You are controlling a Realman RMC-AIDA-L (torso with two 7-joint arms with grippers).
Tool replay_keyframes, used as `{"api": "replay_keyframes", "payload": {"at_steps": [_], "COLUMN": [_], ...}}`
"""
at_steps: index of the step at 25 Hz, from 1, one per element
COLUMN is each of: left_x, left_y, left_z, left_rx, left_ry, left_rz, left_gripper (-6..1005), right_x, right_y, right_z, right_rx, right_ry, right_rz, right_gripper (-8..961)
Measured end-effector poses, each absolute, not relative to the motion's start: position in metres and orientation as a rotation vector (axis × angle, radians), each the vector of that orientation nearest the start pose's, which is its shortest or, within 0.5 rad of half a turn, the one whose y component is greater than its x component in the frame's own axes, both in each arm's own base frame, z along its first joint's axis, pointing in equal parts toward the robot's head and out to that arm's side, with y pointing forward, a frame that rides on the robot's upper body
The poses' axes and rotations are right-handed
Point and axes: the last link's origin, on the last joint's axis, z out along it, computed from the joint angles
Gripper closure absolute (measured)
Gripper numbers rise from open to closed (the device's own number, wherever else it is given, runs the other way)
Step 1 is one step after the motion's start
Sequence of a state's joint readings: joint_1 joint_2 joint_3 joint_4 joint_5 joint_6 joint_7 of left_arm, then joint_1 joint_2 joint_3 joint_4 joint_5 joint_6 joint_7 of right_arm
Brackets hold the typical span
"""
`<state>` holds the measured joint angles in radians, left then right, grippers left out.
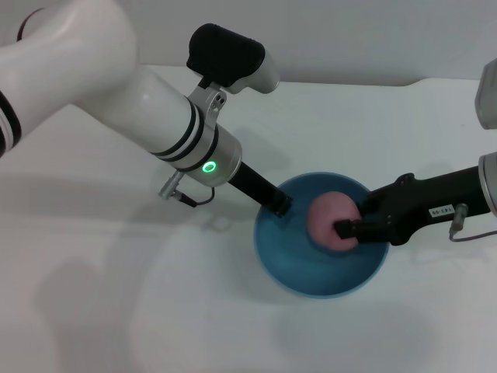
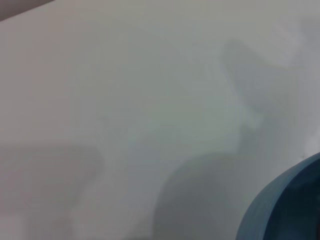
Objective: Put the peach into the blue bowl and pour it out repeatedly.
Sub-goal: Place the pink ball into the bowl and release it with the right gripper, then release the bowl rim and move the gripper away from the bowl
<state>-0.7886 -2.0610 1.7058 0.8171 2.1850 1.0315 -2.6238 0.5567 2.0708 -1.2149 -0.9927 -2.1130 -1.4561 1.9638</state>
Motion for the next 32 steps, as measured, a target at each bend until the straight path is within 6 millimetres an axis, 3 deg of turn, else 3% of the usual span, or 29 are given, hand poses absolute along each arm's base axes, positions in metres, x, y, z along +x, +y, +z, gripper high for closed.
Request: {"api": "replay_keyframes", "payload": {"at_steps": [8, 12, 20, 25, 32], "left_x": [-0.176, -0.176, -0.171, -0.167, -0.163], "left_y": [0.376, 0.376, 0.372, 0.363, 0.371], "left_z": [-0.103, -0.105, -0.114, -0.129, -0.128], "left_rx": [-2.653, -2.661, -2.693, -2.74, -2.698], "left_ry": [-1.081, -1.068, -0.98, -0.821, -0.842], "left_rz": [0.262, 0.266, 0.309, 0.412, 0.352], "left_gripper": [999, 999, 1000, 1001, 1000], "right_x": [0.205, 0.205, 0.23, 0.248, 0.26], "right_y": [0.348, 0.351, 0.373, 0.372, 0.366], "right_z": [-0.023, -0.019, 0.012, 0.022, 0.022], "right_rx": [-2.917, -2.882, -2.559, -2.451, -2.416], "right_ry": [0.773, 0.774, 0.965, 1.06, 1.109], "right_rz": [0.135, 0.152, 0.388, 0.479, 0.483], "right_gripper": [486, 476, 467, 467, 467]}}
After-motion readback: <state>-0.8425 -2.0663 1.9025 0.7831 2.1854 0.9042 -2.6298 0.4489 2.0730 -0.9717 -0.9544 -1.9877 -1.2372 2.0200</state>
